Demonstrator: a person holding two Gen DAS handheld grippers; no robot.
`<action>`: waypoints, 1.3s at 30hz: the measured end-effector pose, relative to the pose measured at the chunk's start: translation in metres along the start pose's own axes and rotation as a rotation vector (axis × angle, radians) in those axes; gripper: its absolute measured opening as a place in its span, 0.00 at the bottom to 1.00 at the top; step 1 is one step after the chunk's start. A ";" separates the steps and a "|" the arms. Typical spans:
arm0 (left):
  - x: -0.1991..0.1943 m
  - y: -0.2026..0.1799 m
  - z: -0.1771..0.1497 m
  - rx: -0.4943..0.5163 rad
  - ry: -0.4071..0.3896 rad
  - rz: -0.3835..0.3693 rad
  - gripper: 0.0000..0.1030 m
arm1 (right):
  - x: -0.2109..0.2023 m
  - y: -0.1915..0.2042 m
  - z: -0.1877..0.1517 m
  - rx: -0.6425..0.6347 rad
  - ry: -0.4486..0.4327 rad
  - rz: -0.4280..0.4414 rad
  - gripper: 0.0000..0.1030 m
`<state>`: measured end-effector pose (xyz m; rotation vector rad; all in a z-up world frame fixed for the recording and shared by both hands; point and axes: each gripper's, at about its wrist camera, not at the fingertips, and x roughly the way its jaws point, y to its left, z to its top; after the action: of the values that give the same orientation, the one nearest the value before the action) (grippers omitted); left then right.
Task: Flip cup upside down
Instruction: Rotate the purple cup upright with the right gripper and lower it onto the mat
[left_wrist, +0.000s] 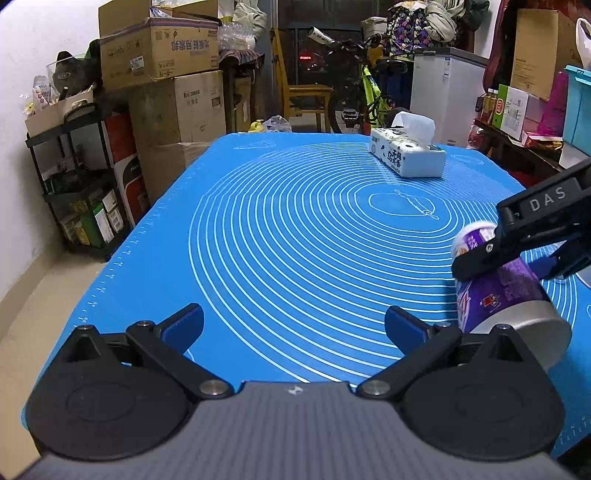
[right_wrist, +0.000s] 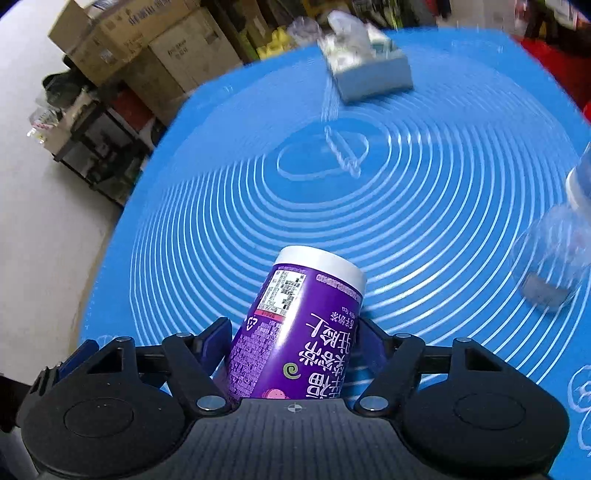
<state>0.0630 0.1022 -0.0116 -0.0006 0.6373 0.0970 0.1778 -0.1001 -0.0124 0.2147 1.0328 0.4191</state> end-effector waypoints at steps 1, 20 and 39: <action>0.000 0.000 0.000 -0.002 0.000 -0.003 1.00 | -0.004 0.003 -0.001 -0.033 -0.041 -0.028 0.71; 0.003 -0.008 -0.002 -0.019 -0.001 -0.051 1.00 | -0.038 0.019 -0.070 -0.460 -0.639 -0.280 0.67; -0.028 -0.038 -0.011 0.015 -0.054 -0.065 1.00 | -0.071 0.008 -0.099 -0.396 -0.587 -0.223 0.87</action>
<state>0.0372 0.0612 -0.0048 -0.0045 0.5832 0.0291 0.0585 -0.1259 -0.0036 -0.1306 0.3770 0.3208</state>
